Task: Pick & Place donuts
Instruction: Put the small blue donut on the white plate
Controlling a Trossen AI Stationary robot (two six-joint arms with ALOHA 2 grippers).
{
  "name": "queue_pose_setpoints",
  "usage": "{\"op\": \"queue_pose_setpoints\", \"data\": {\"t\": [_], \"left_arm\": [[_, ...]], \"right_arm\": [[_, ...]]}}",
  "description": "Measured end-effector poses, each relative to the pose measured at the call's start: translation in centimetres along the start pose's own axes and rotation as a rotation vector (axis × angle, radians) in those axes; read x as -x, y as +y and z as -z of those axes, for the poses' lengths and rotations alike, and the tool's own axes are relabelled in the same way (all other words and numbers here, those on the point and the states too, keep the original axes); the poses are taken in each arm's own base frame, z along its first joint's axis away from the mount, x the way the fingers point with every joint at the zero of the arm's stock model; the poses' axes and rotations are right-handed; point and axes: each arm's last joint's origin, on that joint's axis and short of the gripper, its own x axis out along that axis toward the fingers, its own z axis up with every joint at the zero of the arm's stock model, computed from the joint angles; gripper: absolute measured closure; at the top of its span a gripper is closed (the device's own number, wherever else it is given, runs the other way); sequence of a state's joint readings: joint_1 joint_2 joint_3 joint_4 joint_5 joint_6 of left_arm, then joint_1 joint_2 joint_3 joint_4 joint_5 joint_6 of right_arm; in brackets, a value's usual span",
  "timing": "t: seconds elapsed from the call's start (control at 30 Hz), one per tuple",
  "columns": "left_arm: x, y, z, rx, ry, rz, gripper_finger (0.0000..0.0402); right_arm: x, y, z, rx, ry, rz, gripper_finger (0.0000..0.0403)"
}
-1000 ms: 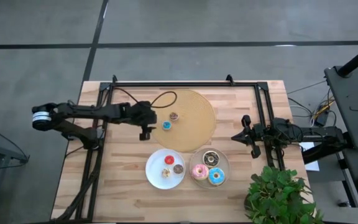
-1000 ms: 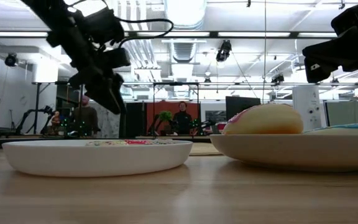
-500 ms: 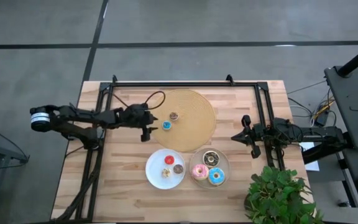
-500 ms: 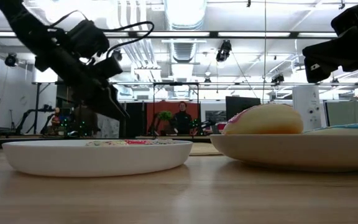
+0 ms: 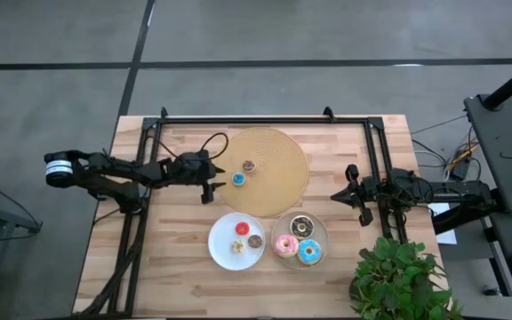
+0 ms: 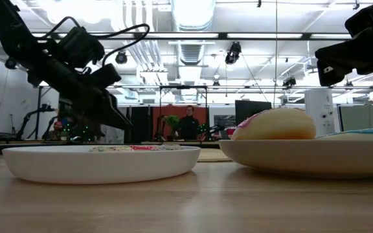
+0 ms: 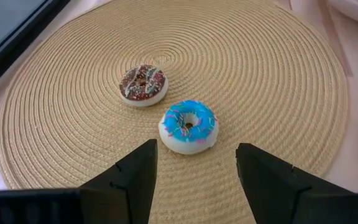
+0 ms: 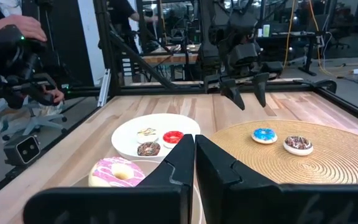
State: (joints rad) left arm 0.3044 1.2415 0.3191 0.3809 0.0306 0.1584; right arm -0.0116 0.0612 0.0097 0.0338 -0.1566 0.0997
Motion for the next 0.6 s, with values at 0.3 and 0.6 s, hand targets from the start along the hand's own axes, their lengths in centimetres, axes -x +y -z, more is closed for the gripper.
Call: {"op": "queue_pose_setpoints", "data": {"t": [0.3, 0.6], "left_arm": [[-0.45, 0.06, 0.03, 0.014, -0.014, -0.007, 0.0211], [-0.37, 0.08, 0.13, 0.035, -0.047, -0.015, 0.0169]], "right_arm": [[0.0, 0.0, 0.0, 0.002, 0.0, -0.001, 0.0394], [0.0, 0.0, 0.0, 0.001, 0.0, -0.001, 0.0394]]}}
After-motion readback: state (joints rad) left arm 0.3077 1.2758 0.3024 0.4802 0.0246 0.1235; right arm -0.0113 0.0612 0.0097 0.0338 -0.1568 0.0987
